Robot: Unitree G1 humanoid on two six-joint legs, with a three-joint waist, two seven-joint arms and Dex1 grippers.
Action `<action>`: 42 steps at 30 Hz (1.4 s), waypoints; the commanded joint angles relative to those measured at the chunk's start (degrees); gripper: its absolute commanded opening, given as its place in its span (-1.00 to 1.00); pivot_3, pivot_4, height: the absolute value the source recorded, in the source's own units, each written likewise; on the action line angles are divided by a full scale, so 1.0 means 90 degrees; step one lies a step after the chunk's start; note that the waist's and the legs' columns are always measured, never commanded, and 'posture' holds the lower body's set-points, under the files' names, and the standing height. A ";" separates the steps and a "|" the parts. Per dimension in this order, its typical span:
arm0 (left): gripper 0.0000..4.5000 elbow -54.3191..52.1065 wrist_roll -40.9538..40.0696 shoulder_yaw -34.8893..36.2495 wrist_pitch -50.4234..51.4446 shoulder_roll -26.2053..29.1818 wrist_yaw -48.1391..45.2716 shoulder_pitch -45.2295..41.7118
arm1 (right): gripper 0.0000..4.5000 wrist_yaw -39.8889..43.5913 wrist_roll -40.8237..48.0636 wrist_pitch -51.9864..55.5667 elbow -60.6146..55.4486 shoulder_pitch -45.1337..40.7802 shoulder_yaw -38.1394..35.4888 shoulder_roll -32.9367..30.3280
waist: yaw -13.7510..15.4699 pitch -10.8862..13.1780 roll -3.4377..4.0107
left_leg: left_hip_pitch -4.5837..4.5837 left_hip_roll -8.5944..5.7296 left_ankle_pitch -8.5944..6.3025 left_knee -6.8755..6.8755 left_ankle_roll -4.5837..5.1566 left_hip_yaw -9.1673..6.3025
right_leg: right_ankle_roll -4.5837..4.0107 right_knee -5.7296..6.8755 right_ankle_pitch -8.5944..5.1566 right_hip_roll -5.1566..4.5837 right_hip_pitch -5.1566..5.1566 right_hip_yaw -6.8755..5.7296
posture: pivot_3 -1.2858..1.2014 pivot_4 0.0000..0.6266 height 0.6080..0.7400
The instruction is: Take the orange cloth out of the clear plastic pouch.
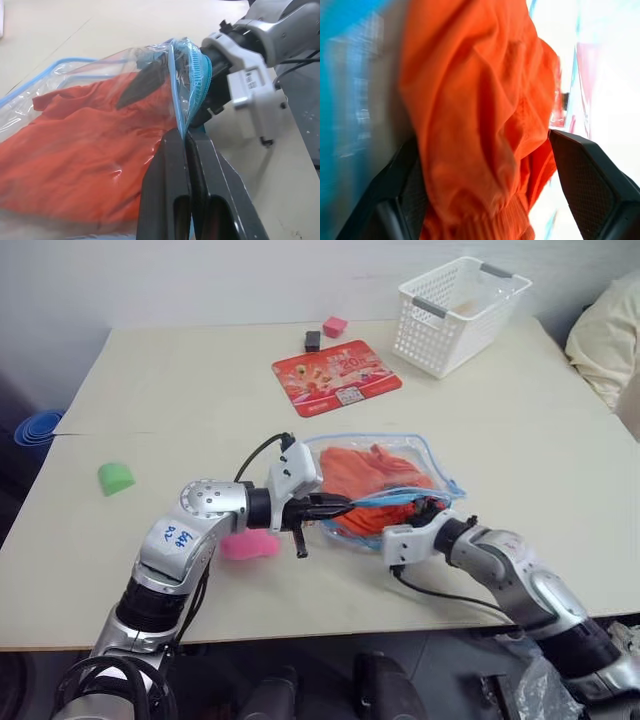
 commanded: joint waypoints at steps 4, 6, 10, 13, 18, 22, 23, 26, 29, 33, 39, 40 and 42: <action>-1.00 -0.0306 -0.0219 0.0047 0.0029 -0.0091 0.0081 -0.0139 | -0.11 -0.0173 -0.0338 -0.0012 0.0905 -0.0171 0.0258 0.0447 | -0.0070 -0.0004 -0.0005 | 0.0002 0.0000 0.0001 0.0000 -0.0002 0.0000 | 0.0000 0.0004 0.0000 0.0001 0.0000 0.0001 | 0.03 -0.52 1.00; -1.00 -0.0298 -0.0247 0.0070 0.0065 -0.0135 0.0123 -0.0146 | -0.45 -0.0121 -0.0293 -0.0056 0.0927 -0.0175 0.0257 0.0460 | -0.0073 -0.0004 -0.0005 | 0.0001 0.0000 0.0001 0.0001 -0.0002 -0.0001 | 0.0000 0.0003 0.0000 0.0001 0.0001 0.0001 | 0.03 -0.52 1.00; -1.00 -0.0180 -0.0376 0.0198 0.0236 -0.0339 0.0345 -0.0247 | -0.99 -0.0013 -0.0269 -0.0184 0.0848 -0.0141 0.0283 0.0403 | -0.0082 -0.0011 -0.0016 | 0.0002 0.0002 0.0001 0.0001 -0.0002 -0.0003 | 0.0000 0.0004 0.0000 0.0002 0.0001 0.0000 | 0.03 -0.52 1.00; -1.00 0.0044 -0.0470 0.0367 0.0380 -0.0643 0.0686 -0.0434 | -0.99 0.0146 -0.0341 -0.0365 0.0607 -0.0031 0.0338 0.0260 | -0.0061 -0.0011 -0.0016 | 0.0001 0.0000 0.0001 0.0002 -0.0002 -0.0004 | 0.0000 0.0003 0.0000 0.0001 0.0001 0.0000 | 0.03 -0.52 1.00; -1.00 0.0472 -0.0115 0.0215 0.0238 -0.0806 0.1069 -0.0649 | -0.99 0.0178 -0.0664 -0.0845 0.0047 0.0195 0.0362 -0.0188 | -0.0007 -0.0011 -0.0017 | 0.0001 -0.0003 0.0000 -0.0002 -0.0002 -0.0005 | 0.0000 -0.0003 0.0000 0.0001 0.0001 -0.0002 | 0.03 -0.52 1.00; -1.00 0.0757 0.0851 -0.0618 -0.0722 -0.0370 0.0942 -0.0485 | -0.99 0.0280 -0.0444 -0.1138 -0.0754 0.0480 -0.0183 -0.0732 | 0.0072 -0.0011 -0.0017 | -0.0001 -0.0004 0.0000 -0.0005 -0.0002 -0.0004 | 0.0000 -0.0007 0.0000 0.0000 0.0001 -0.0002 | 0.03 -0.52 1.00; -1.00 0.0834 0.1004 -0.0753 -0.0902 -0.0299 0.0925 -0.0444 | -0.99 0.0331 -0.0313 -0.1225 -0.0972 0.0551 -0.0350 -0.0868 | 0.0073 -0.0011 -0.0017 | -0.0001 -0.0004 0.0000 -0.0006 -0.0002 -0.0004 | 0.0000 -0.0008 0.0000 0.0001 0.0001 -0.0002 | 0.03 -0.52 1.00; -1.00 0.1177 0.1538 -0.1090 -0.1552 -0.0099 0.0918 -0.0354 | -0.99 0.0582 0.0350 -0.1357 -0.1618 0.0798 -0.0924 -0.1200 | 0.0071 -0.0010 -0.0015 | -0.0003 -0.0007 0.0001 -0.0006 -0.0001 0.0000 | 0.0000 -0.0011 0.0000 0.0000 0.0000 0.0003 | 0.03 -0.52 1.00; -1.00 0.1422 0.1753 -0.1168 -0.1829 -0.0082 0.0906 -0.0297 | -0.99 0.0913 0.1058 -0.1821 -0.2014 0.0986 -0.1212 -0.1568 | 0.0056 -0.0010 -0.0015 | -0.0002 0.0001 0.0000 -0.0006 -0.0002 0.0001 | 0.0000 -0.0009 0.0000 0.0006 0.0000 0.0003 | 0.03 -0.52 1.00; -1.00 0.1763 0.1894 -0.1002 -0.1860 -0.0206 0.1084 -0.0392 | -0.99 0.1659 0.2064 -0.2577 -0.2435 0.1896 -0.1417 -0.2472 | 0.0104 -0.0010 -0.0016 | -0.0004 0.0004 0.0000 -0.0010 -0.0003 -0.0002 | 0.0000 -0.0013 0.0000 0.0008 -0.0001 0.0001 | 0.03 -0.52 1.00; -1.00 0.2434 0.2122 -0.0597 -0.2056 0.0078 0.1199 -0.0663 | -0.99 0.1962 0.2330 -0.3760 -0.1534 0.3856 -0.3346 -0.3415 | 0.0099 -0.0009 -0.0018 | -0.0006 -0.0004 -0.0001 -0.0003 0.0004 0.0003 | 0.0002 -0.0014 0.0001 0.0002 0.0003 0.0003 | 0.03 -0.52 1.00; -1.00 0.2499 0.2157 -0.0543 -0.2081 0.0144 0.1195 -0.0689 | -0.99 0.1996 0.2339 -0.4023 -0.1285 0.4169 -0.3689 -0.3474 | 0.0080 -0.0007 -0.0020 | -0.0004 -0.0004 -0.0001 -0.0004 0.0004 0.0006 | 0.0002 -0.0011 0.0001 0.0003 0.0003 0.0004 | 0.03 -0.52 1.00; -1.00 0.2524 0.2156 -0.0475 -0.2159 0.0273 0.1068 -0.0696 | -0.99 0.2009 0.2291 -0.4457 -0.0725 0.4650 -0.4241 -0.3528 | 0.0068 -0.0005 -0.0025 | 0.0000 0.0002 -0.0002 -0.0009 0.0004 0.0015 | 0.0002 -0.0014 0.0001 0.0014 0.0002 0.0008 | 0.03 -0.52 1.00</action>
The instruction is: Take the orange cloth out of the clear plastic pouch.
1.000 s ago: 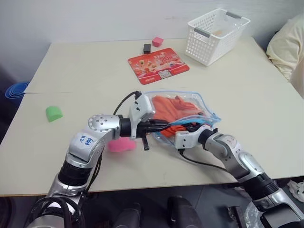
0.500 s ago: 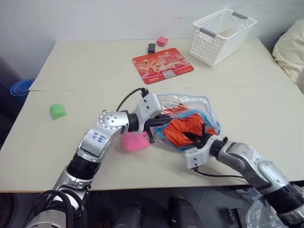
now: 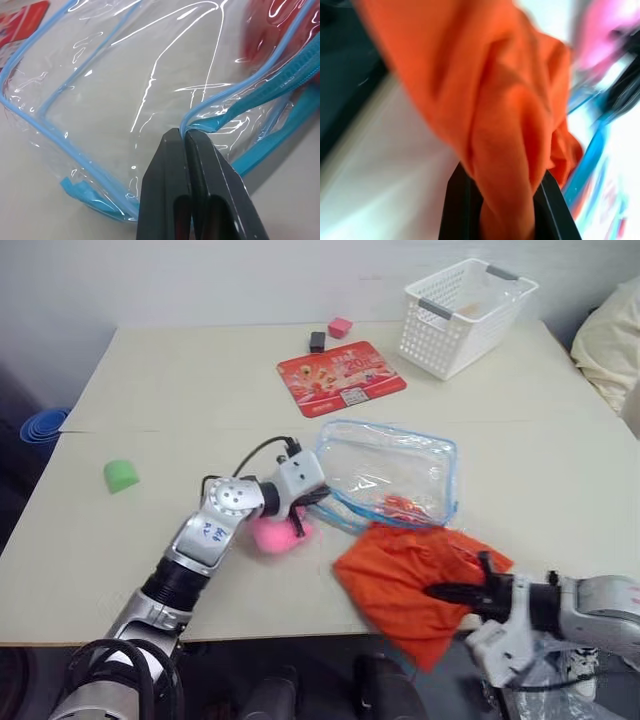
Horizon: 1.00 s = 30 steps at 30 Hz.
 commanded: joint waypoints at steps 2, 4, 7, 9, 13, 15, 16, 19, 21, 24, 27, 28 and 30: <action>-1.00 -0.0134 0.0033 0.0281 -0.0211 0.0289 -0.0254 -0.0047 | -0.99 -0.0055 -0.0149 -0.1022 0.1325 0.0615 -0.1169 -0.0177 | -0.0012 0.0002 -0.0003 | 0.0008 0.0006 0.0000 -0.0016 -0.0001 0.0012 | 0.0000 -0.0005 0.0000 0.0006 -0.0001 0.0006 | 0.03 -0.52 1.00; -1.00 -0.0345 -0.0064 0.0286 -0.0268 0.0403 -0.0494 0.0034 | -0.99 -0.0331 -0.0577 -0.1305 0.2161 0.0550 -0.1411 -0.0311 | -0.0017 0.0002 -0.0003 | 0.0013 0.0006 0.0000 -0.0022 0.0000 0.0018 | 0.0000 -0.0006 0.0000 0.0007 -0.0001 0.0008 | 0.03 -0.52 1.00; -1.00 -0.0996 -0.0320 0.0204 -0.0223 0.0627 -0.1086 0.0272 | -0.99 -0.0902 -0.0574 -0.0633 0.3323 -0.0439 -0.1304 -0.0255 | -0.0069 0.0002 -0.0003 | 0.0016 0.0009 0.0000 -0.0026 0.0002 0.0038 | 0.0000 -0.0017 0.0000 0.0014 -0.0002 0.0007 | 0.03 -0.52 1.00; -1.00 -0.1335 -0.0223 0.0067 -0.0144 0.0813 -0.1295 0.0400 | -0.99 -0.0990 -0.0088 0.0361 0.3824 -0.1314 -0.1107 0.0100 | -0.0105 0.0004 -0.0001 | 0.0016 0.0017 0.0001 -0.0027 0.0004 0.0052 | 0.0000 -0.0026 0.0000 0.0018 -0.0002 0.0012 | 0.03 -0.52 1.00; -1.00 -0.1554 -0.0070 0.0015 -0.0098 0.0876 -0.1316 0.0472 | -0.99 -0.1254 -0.0431 0.1084 0.4243 -0.2278 -0.0552 0.0394 | -0.0140 0.0000 0.0009 | 0.0017 0.0036 0.0003 -0.0032 0.0000 0.0047 | -0.0010 -0.0027 0.0007 0.0024 -0.0001 0.0026 | 0.03 -0.52 1.00; -1.00 -0.1698 -0.0183 0.0014 0.0002 0.0800 -0.1375 0.0524 | -0.99 -0.1305 -0.0360 0.1507 0.3944 -0.2561 -0.0290 0.0758 | -0.0140 0.0000 0.0009 | 0.0012 0.0038 0.0003 -0.0033 -0.0003 0.0034 | -0.0010 -0.0027 0.0007 0.0026 -0.0003 0.0028 | 0.03 -0.52 1.00; -1.00 -0.1764 -0.0220 -0.0015 -0.0010 0.0769 -0.1424 0.0554 | -0.99 -0.1369 -0.0427 0.1727 0.3776 -0.2697 -0.0147 0.0938 | -0.0144 0.0000 0.0009 | 0.0012 0.0039 0.0002 -0.0033 -0.0004 0.0034 | -0.0010 -0.0029 0.0007 0.0028 -0.0003 0.0028 | 0.03 -0.52 1.00; -1.00 -0.1898 -0.0272 -0.0052 0.0025 0.0731 -0.1527 0.0649 | -0.99 -0.1440 -0.0494 0.2234 0.3604 -0.2962 0.0150 0.1341 | -0.0152 0.0000 0.0010 | 0.0008 0.0034 0.0002 -0.0030 -0.0004 0.0037 | -0.0009 -0.0029 0.0008 0.0024 -0.0006 0.0030 | 0.03 -0.52 1.00; -0.90 -0.1962 -0.0325 0.0015 0.0130 0.0747 -0.1577 0.0698 | -0.86 -0.1317 -0.0252 0.2523 0.3521 -0.3024 0.0185 0.1480 | -0.0153 0.0000 0.0013 | 0.0009 0.0033 0.0002 -0.0028 -0.0004 0.0038 | -0.0008 -0.0026 0.0008 0.0024 -0.0007 0.0029 | 0.03 -0.52 1.00; -0.58 -0.2084 -0.0539 0.0225 0.0365 0.0820 -0.1680 0.0752 | -0.47 -0.0836 0.0598 0.3153 0.3052 -0.2983 -0.0033 0.1683 | -0.0152 0.0000 0.0013 | 0.0009 0.0034 0.0002 -0.0027 -0.0004 0.0037 | -0.0008 -0.0024 0.0008 0.0024 -0.0007 0.0031 | 0.03 -0.52 1.00; -0.12 -0.2091 -0.0763 0.0516 0.0608 0.0851 -0.1662 0.0726 | 0.03 -0.0317 0.1301 0.3705 0.2412 -0.2599 -0.0325 0.1632 | -0.0141 0.0000 0.0013 | 0.0008 0.0034 0.0002 -0.0024 -0.0004 0.0035 | -0.0008 -0.0024 0.0008 0.0023 -0.0007 0.0032 | 0.03 -0.52 1.00; -0.02 -0.2120 -0.0870 0.0620 0.0697 0.0909 -0.1712 0.0735 | 0.14 -0.0098 0.1598 0.3995 0.2127 -0.2411 -0.0483 0.1606 | -0.0115 0.0000 0.0013 | 0.0008 0.0034 0.0002 -0.0024 -0.0004 0.0033 | -0.0008 -0.0024 0.0008 0.0023 -0.0007 0.0030 | 0.03 -0.52 1.00; 0.25 -0.2268 -0.1192 0.0903 0.0989 0.1035 -0.1829 0.0788 | 0.42 0.0414 0.2284 0.4744 0.1479 -0.1978 -0.0928 0.1539 | -0.0077 0.0000 0.0013 | 0.0003 0.0037 0.0001 -0.0024 -0.0006 0.0020 | -0.0008 -0.0027 0.0008 0.0024 -0.0007 0.0022 | 0.03 -0.52 1.00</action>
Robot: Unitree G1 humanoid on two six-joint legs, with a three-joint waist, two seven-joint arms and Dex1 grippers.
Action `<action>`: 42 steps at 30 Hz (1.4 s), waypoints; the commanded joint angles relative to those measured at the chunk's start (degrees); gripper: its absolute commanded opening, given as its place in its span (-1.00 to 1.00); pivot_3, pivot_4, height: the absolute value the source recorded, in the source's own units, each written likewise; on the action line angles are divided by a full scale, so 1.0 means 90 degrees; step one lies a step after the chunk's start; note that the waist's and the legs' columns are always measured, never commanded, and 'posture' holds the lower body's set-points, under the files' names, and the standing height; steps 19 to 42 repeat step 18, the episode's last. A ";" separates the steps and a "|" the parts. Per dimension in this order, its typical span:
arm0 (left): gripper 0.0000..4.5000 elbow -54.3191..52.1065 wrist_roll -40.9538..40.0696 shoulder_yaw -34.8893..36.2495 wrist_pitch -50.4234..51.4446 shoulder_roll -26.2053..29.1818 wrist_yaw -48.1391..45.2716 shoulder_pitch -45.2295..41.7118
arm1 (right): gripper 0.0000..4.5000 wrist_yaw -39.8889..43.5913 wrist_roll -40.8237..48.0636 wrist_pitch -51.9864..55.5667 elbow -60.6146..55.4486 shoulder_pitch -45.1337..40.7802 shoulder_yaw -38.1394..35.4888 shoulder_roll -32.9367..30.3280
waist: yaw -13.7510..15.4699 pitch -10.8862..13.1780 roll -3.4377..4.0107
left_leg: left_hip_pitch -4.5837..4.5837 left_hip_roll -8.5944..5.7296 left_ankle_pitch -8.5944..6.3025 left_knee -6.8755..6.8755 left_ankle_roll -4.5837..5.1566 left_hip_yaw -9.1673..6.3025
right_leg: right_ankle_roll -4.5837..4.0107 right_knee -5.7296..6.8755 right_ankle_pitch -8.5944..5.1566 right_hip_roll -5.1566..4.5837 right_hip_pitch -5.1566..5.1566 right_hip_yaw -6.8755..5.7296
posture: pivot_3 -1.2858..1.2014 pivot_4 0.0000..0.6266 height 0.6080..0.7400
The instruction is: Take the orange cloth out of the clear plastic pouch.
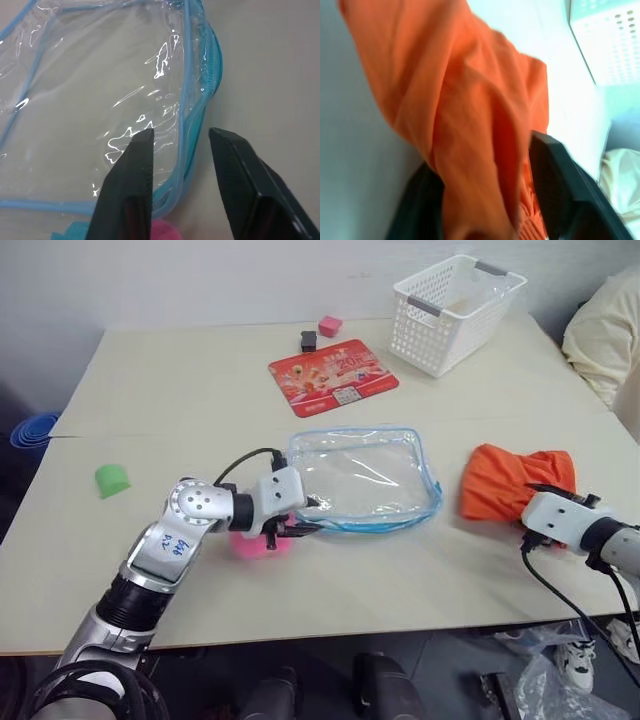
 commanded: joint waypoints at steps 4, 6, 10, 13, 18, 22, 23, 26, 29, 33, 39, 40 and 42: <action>0.79 -0.0795 -0.1527 0.1506 0.1188 0.0540 -0.0424 0.0210 | 1.00 0.1676 0.2539 0.2666 -0.1933 0.1282 -0.2239 -0.0300 | 0.0094 0.0004 0.0008 | -0.0005 -0.0003 -0.0003 0.0002 0.0003 -0.0003 | 0.0000 -0.0005 0.0000 -0.0002 0.0002 0.0000 | 0.03 -0.52 1.00; 1.00 -0.0828 -0.2044 0.2017 0.1463 0.0867 -0.0741 0.0336 | 1.00 0.2027 0.3085 0.3596 -0.2019 0.1581 -0.3001 -0.0392 | 0.0095 0.0004 0.0008 | -0.0004 -0.0002 -0.0004 0.0005 0.0004 -0.0005 | 0.0001 -0.0004 0.0000 -0.0003 0.0005 -0.0002 | 0.03 -0.52 1.00; 1.00 -0.0013 -0.2478 0.3016 0.1257 0.1678 -0.1301 0.0485 | 1.00 0.2284 0.3792 0.5391 -0.1331 0.1849 -0.4284 -0.0619 | 0.0093 0.0005 0.0008 | 0.0001 0.0004 -0.0006 -0.0002 0.0003 -0.0006 | -0.0003 -0.0010 0.0002 -0.0002 0.0008 -0.0004 | 0.03 -0.52 1.00; 1.00 0.0960 -0.2384 0.3302 0.0807 0.2188 -0.1666 0.0391 | 1.00 0.2736 0.4028 0.5894 -0.0994 0.2154 -0.4797 -0.0725 | 0.0091 0.0004 0.0008 | 0.0006 -0.0001 -0.0006 -0.0010 0.0003 -0.0006 | -0.0005 -0.0014 0.0003 -0.0004 0.0010 -0.0004 | 0.03 -0.52 1.00; 1.00 0.2333 -0.2013 0.3088 -0.0121 0.2583 -0.2113 -0.0061 | 1.00 0.2602 0.3840 0.5719 0.0249 0.1870 -0.4946 -0.0970 | 0.0083 0.0005 0.0008 | 0.0006 -0.0013 -0.0007 -0.0015 0.0009 -0.0002 | -0.0004 -0.0020 0.0003 -0.0019 0.0012 -0.0004 | 0.03 -0.52 1.00; 1.00 0.2333 -0.2013 0.3088 -0.0121 0.2583 -0.2113 -0.0061 | 1.00 0.2602 0.3840 0.5719 0.0249 0.1870 -0.4946 -0.0970 | 0.0083 0.0005 0.0008 | 0.0006 -0.0013 -0.0007 -0.0015 0.0009 -0.0002 | -0.0004 -0.0020 0.0003 -0.0019 0.0012 -0.0004 | 0.03 -0.52 1.00; 1.00 0.2333 -0.2013 0.3088 -0.0121 0.2583 -0.2113 -0.0061 | 1.00 0.2602 0.3840 0.5719 0.0249 0.1870 -0.4946 -0.0970 | 0.0083 0.0005 0.0008 | 0.0006 -0.0013 -0.0007 -0.0015 0.0009 -0.0002 | -0.0004 -0.0020 0.0003 -0.0019 0.0012 -0.0004 | 0.03 -0.52 1.00; 1.00 0.2333 -0.2013 0.3088 -0.0121 0.2583 -0.2113 -0.0061 | 1.00 0.2602 0.3840 0.5719 0.0249 0.1870 -0.4946 -0.0970 | 0.0083 0.0005 0.0008 | 0.0006 -0.0013 -0.0007 -0.0015 0.0009 -0.0002 | -0.0004 -0.0020 0.0003 -0.0019 0.0012 -0.0004 | 0.03 -0.52 1.00; 1.00 0.2333 -0.2013 0.3088 -0.0121 0.2583 -0.2113 -0.0061 | 1.00 0.2602 0.3840 0.5719 0.0249 0.1870 -0.4946 -0.0970 | 0.0083 0.0005 0.0008 | 0.0006 -0.0013 -0.0007 -0.0015 0.0009 -0.0002 | -0.0004 -0.0020 0.0003 -0.0019 0.0012 -0.0004 | 0.03 -0.52 1.00; 1.00 0.2333 -0.2013 0.3088 -0.0121 0.2583 -0.2113 -0.0061 | 1.00 0.2602 0.3840 0.5719 0.0249 0.1870 -0.4946 -0.0970 | 0.0083 0.0005 0.0008 | 0.0006 -0.0013 -0.0007 -0.0015 0.0009 -0.0002 | -0.0004 -0.0020 0.0003 -0.0019 0.0012 -0.0004 | 0.03 -0.52 1.00; 1.00 0.2333 -0.2013 0.3088 -0.0121 0.2583 -0.2113 -0.0061 | 1.00 0.2602 0.3840 0.5719 0.0249 0.1870 -0.4946 -0.0970 | 0.0083 0.0005 0.0008 | 0.0006 -0.0013 -0.0007 -0.0015 0.0009 -0.0002 | -0.0004 -0.0020 0.0003 -0.0019 0.0012 -0.0004 | 0.03 -0.52 1.00; 1.00 0.2333 -0.2013 0.3088 -0.0121 0.2583 -0.2113 -0.0061 | 1.00 0.2602 0.3840 0.5719 0.0249 0.1870 -0.4946 -0.0970 | 0.0083 0.0005 0.0008 | 0.0006 -0.0013 -0.0007 -0.0015 0.0009 -0.0002 | -0.0004 -0.0020 0.0003 -0.0019 0.0012 -0.0004 | 0.03 -0.52 1.00; 1.00 0.2333 -0.2013 0.3088 -0.0121 0.2583 -0.2113 -0.0061 | 1.00 0.2602 0.3840 0.5719 0.0249 0.1870 -0.4946 -0.0970 | 0.0083 0.0005 0.0008 | 0.0006 -0.0013 -0.0007 -0.0015 0.0009 -0.0002 | -0.0004 -0.0020 0.0003 -0.0019 0.0012 -0.0004 | 0.03 -0.52 1.00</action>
